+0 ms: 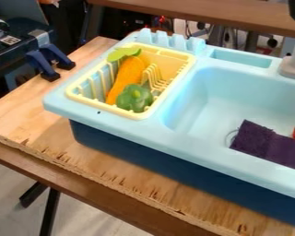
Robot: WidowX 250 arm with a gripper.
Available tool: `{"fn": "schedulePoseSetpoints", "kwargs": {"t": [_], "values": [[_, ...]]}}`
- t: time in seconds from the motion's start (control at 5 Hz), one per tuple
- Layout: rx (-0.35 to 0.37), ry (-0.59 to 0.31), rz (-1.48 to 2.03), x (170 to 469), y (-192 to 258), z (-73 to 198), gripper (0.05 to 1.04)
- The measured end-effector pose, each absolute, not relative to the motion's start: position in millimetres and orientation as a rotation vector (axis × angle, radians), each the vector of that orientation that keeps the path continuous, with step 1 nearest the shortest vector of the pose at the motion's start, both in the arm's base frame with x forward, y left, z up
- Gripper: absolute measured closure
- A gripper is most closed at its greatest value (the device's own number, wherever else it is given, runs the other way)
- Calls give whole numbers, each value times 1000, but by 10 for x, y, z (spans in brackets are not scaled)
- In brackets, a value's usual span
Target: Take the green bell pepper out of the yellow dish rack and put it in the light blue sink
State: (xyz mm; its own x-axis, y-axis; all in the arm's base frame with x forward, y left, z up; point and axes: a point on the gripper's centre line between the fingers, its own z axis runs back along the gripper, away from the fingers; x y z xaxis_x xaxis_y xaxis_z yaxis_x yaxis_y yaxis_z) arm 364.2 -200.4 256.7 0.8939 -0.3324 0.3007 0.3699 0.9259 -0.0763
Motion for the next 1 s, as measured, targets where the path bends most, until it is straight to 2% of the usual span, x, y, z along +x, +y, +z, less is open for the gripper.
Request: {"fn": "schedulePoseSetpoints", "kwargs": {"t": [0.2, 0.4, 0.6, 0.8, 1.0], "values": [[-121, -248, -364, 3659, -2020, 2422, 77], [-2, -188, -319, 3653, -1827, 2275, 77], [82, -123, -264, 3518, -1582, 2179, 77], [97, -145, -206, 3339, -1336, 2368, 77], [92, -111, -160, 3323, -1074, 2305, 77]]}}
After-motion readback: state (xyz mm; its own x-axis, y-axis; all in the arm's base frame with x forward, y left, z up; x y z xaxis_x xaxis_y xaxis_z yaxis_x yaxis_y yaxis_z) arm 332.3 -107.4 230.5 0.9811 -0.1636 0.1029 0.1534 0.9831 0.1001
